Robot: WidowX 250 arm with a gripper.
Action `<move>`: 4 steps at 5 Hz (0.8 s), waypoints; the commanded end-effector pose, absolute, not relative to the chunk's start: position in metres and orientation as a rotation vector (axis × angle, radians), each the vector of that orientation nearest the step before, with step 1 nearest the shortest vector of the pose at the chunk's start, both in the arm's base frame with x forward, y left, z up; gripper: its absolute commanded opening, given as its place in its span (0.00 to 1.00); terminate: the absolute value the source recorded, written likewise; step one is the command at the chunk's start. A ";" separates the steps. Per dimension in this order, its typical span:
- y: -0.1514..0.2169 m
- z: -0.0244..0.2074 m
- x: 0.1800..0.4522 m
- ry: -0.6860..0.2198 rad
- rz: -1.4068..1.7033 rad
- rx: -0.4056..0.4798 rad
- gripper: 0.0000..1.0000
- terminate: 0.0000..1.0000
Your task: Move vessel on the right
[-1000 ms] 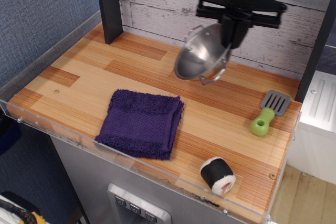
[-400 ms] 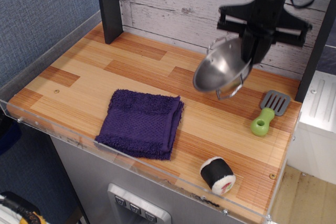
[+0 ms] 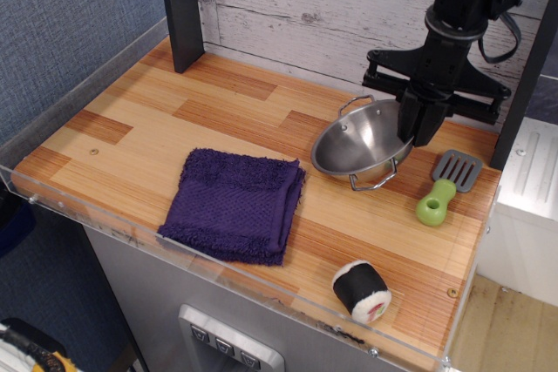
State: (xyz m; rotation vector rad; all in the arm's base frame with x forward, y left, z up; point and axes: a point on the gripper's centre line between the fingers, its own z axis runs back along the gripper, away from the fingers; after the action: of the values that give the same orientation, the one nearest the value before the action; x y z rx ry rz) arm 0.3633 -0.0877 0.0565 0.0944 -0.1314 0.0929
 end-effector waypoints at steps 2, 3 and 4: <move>-0.076 0.052 0.366 -0.091 0.051 0.114 1.00 0.00; -0.074 0.054 0.366 -0.092 0.053 0.114 1.00 0.00; -0.074 0.056 0.365 -0.104 0.054 0.121 1.00 0.00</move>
State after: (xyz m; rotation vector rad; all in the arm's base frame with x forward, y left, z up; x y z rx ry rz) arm 0.3633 -0.0769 0.0350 0.1361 -0.0475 0.0500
